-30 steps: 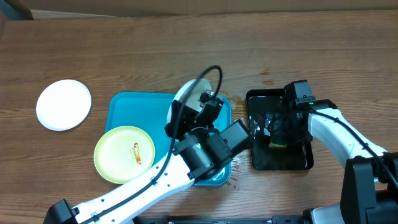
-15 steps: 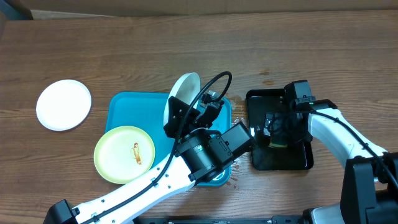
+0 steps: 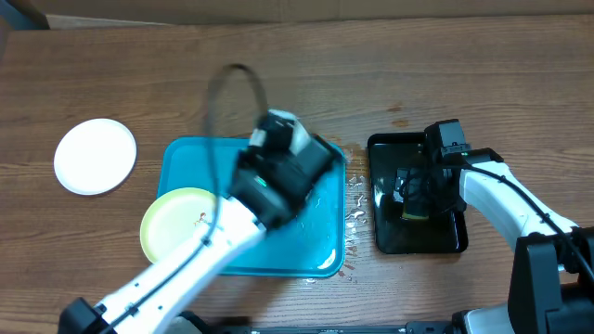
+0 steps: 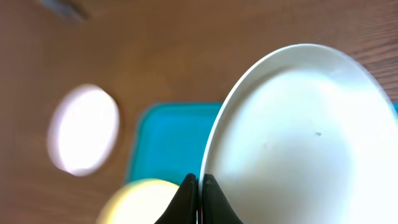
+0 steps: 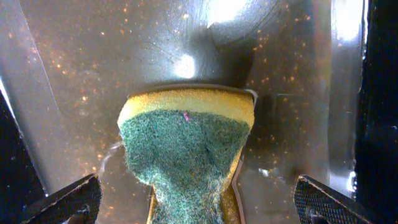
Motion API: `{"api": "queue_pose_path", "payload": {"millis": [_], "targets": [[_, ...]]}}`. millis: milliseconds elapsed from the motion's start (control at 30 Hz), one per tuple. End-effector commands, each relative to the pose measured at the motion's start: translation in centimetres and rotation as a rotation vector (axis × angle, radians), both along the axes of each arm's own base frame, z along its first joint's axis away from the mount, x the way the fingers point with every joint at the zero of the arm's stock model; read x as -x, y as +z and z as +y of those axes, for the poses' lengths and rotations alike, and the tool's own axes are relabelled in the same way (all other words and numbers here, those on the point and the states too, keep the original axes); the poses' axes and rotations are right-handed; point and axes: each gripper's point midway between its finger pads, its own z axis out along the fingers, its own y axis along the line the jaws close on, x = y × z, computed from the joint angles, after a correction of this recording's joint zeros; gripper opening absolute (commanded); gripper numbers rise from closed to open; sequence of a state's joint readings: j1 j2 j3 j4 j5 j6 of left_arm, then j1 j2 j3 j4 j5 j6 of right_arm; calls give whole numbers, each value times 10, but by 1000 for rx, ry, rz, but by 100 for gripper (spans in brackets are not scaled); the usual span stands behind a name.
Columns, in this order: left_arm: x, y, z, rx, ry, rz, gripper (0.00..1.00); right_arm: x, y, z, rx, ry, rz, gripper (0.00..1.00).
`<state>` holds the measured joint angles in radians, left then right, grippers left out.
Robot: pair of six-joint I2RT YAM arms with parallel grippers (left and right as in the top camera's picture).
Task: Clean dirty plates on tray and stack at the side
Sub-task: 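Carry the white plate left and stack it on the first white plate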
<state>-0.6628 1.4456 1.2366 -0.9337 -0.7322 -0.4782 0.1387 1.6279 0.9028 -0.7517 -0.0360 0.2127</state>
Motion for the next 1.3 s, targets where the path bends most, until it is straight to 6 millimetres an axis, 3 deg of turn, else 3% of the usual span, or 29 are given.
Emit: {"api": "queue_pose_path", "payload": {"millis": [0, 100, 233, 333, 467, 600, 800, 1000, 1100, 1167, 1267], "targets": [[-14, -18, 6, 420, 27, 155, 4, -1, 3, -2, 7, -8, -13, 100], [-30, -20, 55, 610, 135, 169, 4, -1, 3, -2, 7, -8, -13, 100], [-32, -19, 152, 726, 378, 92, 4, -1, 3, -2, 6, -8, -13, 100], [-15, -19, 226, 733, 581, 15, 4, -1, 3, -2, 7, -8, -13, 100], [17, -21, 305, 722, 813, -80, 4, -1, 3, -2, 6, -8, -13, 100], [38, -29, 357, 705, 978, -154, 4, -1, 3, -2, 6, -8, -13, 100], [49, -55, 399, 700, 1086, -172, 4, -1, 3, -2, 7, -8, -13, 100], [41, -96, 409, 720, 1111, -108, 4, -1, 3, -2, 6, -8, -13, 100], [31, -104, 411, 751, 1087, -115, 5, -1, 3, -2, 6, -8, -13, 100], [19, -100, 408, 799, 1037, -148, 21, -1, 3, -2, 7, -8, -13, 100], [-1, -88, 400, 871, 922, -184, 70, -1, 3, -2, 7, -8, -13, 100]]}}
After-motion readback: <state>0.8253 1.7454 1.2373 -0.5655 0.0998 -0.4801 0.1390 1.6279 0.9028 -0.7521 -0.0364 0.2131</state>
